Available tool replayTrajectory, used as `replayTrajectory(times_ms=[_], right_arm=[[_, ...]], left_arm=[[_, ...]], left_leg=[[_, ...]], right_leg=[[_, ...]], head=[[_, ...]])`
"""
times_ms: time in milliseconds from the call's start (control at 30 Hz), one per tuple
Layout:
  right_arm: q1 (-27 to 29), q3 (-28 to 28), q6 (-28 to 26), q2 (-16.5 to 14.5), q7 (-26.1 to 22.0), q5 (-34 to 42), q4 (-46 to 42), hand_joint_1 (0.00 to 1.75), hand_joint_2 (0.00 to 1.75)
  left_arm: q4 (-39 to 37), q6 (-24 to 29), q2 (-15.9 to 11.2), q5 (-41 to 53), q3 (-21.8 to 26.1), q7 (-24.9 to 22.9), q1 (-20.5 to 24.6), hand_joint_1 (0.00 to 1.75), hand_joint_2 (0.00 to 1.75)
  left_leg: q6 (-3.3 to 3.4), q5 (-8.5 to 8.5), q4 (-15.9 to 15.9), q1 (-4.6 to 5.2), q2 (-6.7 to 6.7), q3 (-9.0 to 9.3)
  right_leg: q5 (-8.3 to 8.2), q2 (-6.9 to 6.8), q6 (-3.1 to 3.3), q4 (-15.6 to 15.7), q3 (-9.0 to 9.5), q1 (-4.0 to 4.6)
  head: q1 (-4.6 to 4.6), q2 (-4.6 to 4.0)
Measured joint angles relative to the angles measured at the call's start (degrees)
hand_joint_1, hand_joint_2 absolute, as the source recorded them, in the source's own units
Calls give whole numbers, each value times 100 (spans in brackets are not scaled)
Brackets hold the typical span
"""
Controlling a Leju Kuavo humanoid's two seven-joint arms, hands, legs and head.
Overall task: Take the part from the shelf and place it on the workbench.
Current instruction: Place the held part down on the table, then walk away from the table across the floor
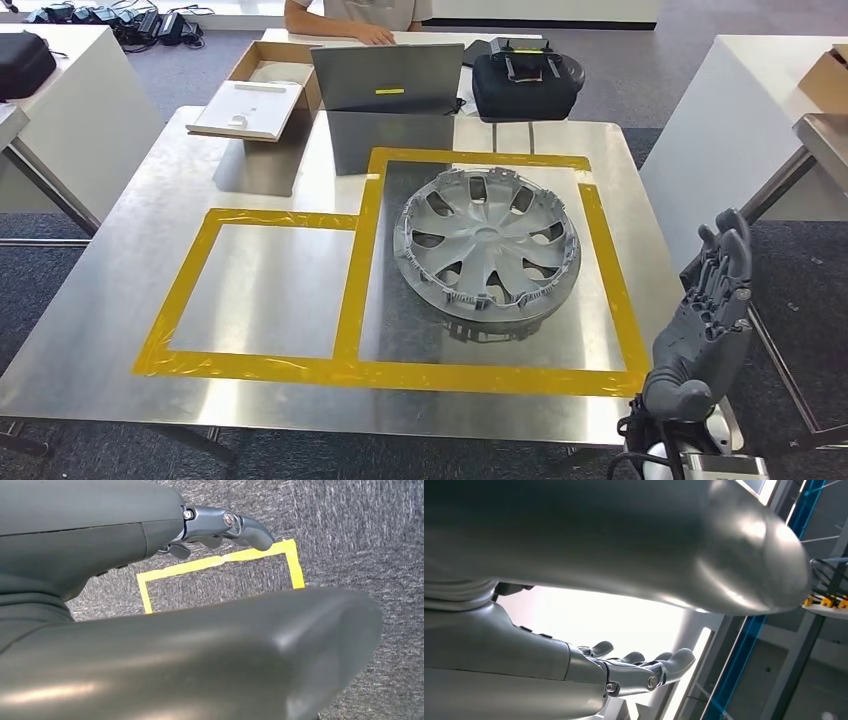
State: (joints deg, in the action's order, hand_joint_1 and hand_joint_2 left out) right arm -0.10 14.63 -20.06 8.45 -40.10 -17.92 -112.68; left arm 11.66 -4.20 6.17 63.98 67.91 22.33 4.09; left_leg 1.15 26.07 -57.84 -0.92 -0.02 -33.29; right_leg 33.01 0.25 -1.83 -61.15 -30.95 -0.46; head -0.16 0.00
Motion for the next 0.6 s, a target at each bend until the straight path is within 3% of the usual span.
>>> replayTrajectory(times_ms=[67, 100, 133, 167, 267, 333, 433, 467, 533, 600], right_arm=[[43, -7, 0, 11, 3, 1, -10, 0, 0], [69, -9, 0, 17, 3, 1, -10, 0, 0], [94, -10, 0, 22, 4, 1, -10, 0, 0], [111, -10, 0, 25, 4, 1, -10, 0, 0], [122, -10, 0, 27, 6, 0, -19, 0, 0], [131, -10, 0, 27, 5, 0, -32, 0, 0], [138, -12, 0, 27, 3, -2, -56, 0, 0], [139, -12, 0, 27, 4, -3, -61, 0, 0], [165, -14, -1, 27, 11, 15, -64, 0, 0], [277, -40, 27, 27, 13, 68, -64, 0, 0]], left_arm=[[1, 0, -1, 0, 2, -3, 0, 0, 0], [1, 0, -1, 0, 3, -4, -1, 0, 0], [1, 0, -1, 0, 4, -5, -1, 0, 0], [1, 0, 0, 0, 5, -6, -1, 0, 0], [8, 1, -3, 0, 10, -8, 4, 0, 0], [17, 2, -7, 0, 19, -8, 7, 0, 0], [20, 2, -3, 0, 35, -6, 1, 0, 0], [20, 2, -3, 0, 38, -7, -2, 0, 0], [20, 2, -4, 1, 42, -8, 0, 0, 0], [21, 2, -8, 9, 42, -8, 2, 0, 0]], left_leg=[[11, -10, 8, -5, 15, -16], [4, -14, 4, -9, 20, -26], [-6, -20, -1, -17, 25, -36], [-23, -27, -11, -31, 27, -48], [-127, -42, -76, -85, 16, -98], [-230, -68, -112, -79, -8, -131], [-375, -122, -100, -84, -24, -185], [-401, -46, -161, -94, -21, -229], [-415, 383, -648, -97, -15, -420], [-411, 866, -1414, -76, -12, -649]], right_leg=[[387, -1, -37, -720, -333, -27], [507, -2, -58, -1053, -488, -46], [518, -2, -78, -1227, -570, -65], [415, -3, -99, -1189, -548, -85], [-127, -1, -164, -145, -5, -142], [-237, 30, -100, 211, 152, -132], [-273, 45, 101, 209, 39, -111], [-315, 37, 161, 214, -2, -111], [-411, 19, 251, 221, -102, -98], [-499, 4, 292, 215, -220, -54]], head=[[23, 0], [28, 0], [29, 0], [29, 0], [44, 0], [57, 0], [48, 0], [37, 0], [2, 0], [-31, 0]])
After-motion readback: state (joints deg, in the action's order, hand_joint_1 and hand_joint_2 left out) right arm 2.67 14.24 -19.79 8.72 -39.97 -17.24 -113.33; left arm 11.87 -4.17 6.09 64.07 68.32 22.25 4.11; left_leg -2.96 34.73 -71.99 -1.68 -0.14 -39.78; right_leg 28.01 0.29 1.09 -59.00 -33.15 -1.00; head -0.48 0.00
